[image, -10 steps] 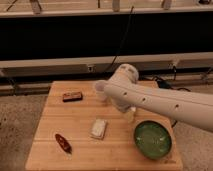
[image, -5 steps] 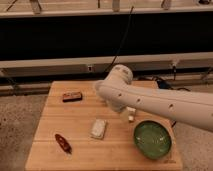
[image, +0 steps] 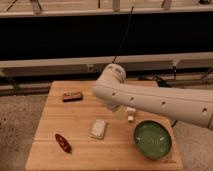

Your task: Place the pepper on the white sponge

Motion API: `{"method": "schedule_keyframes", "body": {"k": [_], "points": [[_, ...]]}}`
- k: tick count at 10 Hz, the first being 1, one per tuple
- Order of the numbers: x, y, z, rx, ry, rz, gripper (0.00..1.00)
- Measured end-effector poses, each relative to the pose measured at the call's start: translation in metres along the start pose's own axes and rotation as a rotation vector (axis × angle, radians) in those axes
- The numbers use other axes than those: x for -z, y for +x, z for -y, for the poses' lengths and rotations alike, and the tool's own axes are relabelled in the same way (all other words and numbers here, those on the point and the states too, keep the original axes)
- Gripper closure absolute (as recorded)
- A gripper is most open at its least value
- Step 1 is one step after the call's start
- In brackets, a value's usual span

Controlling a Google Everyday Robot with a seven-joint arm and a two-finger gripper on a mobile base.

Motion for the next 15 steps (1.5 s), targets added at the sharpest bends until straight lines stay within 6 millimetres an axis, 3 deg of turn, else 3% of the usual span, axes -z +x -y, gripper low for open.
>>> {"method": "schedule_keyframes", "body": {"k": [2, 6, 8, 13, 15], "points": [[0.0, -0.021, 0.019, 0.056, 0.027, 0.008, 0.2], [0.0, -0.035, 0.026, 0.122, 0.065, 0.014, 0.2], [0.0, -0.056, 0.036, 0.167, 0.085, 0.02, 0.2], [-0.003, -0.078, 0.042, 0.236, 0.121, 0.042, 0.2], [-0.005, -0.097, 0.051, 0.268, 0.134, 0.064, 0.2]]}}
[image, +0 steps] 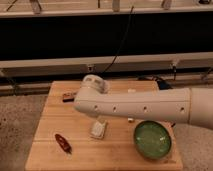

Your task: Place the pepper on the white sponge

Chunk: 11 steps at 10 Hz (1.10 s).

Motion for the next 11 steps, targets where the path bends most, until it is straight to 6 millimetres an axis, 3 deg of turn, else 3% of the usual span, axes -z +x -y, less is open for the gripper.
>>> {"method": "schedule_keyframes", "body": {"k": [4, 11], "points": [[-0.007, -0.012, 0.006, 0.04, 0.011, 0.027, 0.2], [-0.022, -0.056, 0.041, 0.095, 0.022, 0.087, 0.2]]}}
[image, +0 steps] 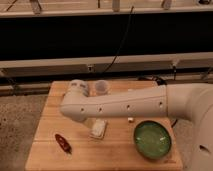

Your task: Place the pepper on the white sponge

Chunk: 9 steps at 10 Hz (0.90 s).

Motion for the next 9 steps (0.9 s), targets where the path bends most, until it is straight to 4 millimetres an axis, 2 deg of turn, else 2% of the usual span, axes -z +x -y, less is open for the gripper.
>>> {"method": "schedule_keyframes", "body": {"k": [2, 5, 9], "points": [[-0.006, -0.018, 0.014, 0.02, 0.002, 0.018, 0.2], [-0.015, -0.039, 0.019, 0.056, -0.005, 0.042, 0.2], [-0.039, -0.072, 0.026, 0.111, -0.02, 0.091, 0.2]]}}
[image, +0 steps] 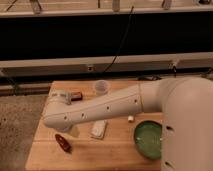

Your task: Place the pepper on the white sponge

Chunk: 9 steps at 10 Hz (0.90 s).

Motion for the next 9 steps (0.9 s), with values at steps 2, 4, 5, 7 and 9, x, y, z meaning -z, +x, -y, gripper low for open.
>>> {"method": "schedule_keyframes", "body": {"k": [2, 4, 5, 7, 9], "points": [[-0.013, -0.014, 0.001, 0.033, -0.01, 0.023, 0.2], [-0.026, -0.03, 0.002, 0.071, -0.021, 0.044, 0.2], [-0.03, -0.034, 0.003, 0.076, -0.019, 0.051, 0.2], [-0.041, -0.043, -0.001, 0.084, -0.013, 0.064, 0.2], [-0.048, -0.049, -0.003, 0.087, -0.015, 0.076, 0.2]]}}
